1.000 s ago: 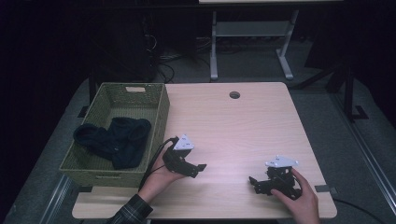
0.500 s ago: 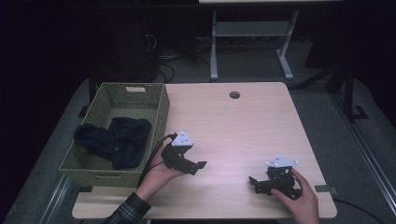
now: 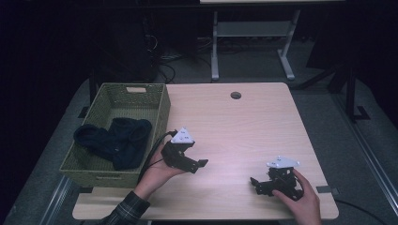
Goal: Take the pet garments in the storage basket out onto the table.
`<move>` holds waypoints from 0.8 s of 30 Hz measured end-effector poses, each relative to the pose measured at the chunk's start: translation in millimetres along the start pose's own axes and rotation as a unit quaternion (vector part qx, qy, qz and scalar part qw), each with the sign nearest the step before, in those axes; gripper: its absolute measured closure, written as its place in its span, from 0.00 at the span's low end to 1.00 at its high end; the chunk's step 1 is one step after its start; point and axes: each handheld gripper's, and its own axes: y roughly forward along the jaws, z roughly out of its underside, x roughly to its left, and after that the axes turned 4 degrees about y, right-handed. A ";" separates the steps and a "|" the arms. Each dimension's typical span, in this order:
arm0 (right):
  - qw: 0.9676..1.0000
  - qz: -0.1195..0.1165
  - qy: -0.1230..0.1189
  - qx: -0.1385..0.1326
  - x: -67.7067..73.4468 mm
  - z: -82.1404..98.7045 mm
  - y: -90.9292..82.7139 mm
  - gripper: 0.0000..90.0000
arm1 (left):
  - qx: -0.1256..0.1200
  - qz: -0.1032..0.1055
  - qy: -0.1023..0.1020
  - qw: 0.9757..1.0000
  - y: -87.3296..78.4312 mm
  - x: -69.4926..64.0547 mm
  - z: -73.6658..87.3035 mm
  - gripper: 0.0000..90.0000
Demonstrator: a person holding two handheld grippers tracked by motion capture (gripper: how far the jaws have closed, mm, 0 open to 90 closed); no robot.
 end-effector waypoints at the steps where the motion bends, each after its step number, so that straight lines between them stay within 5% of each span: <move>1: 1.000 0.000 0.000 0.000 0.0 0.0 0.0 0.00 | -0.001 0.000 0.002 1.000 -0.4 -0.1 -1.1 0.16; 24: 1.000 0.000 0.000 0.000 0.0 0.0 0.0 0.01 | -0.009 -0.002 0.001 1.000 -20.1 20.0 -18.6 0.15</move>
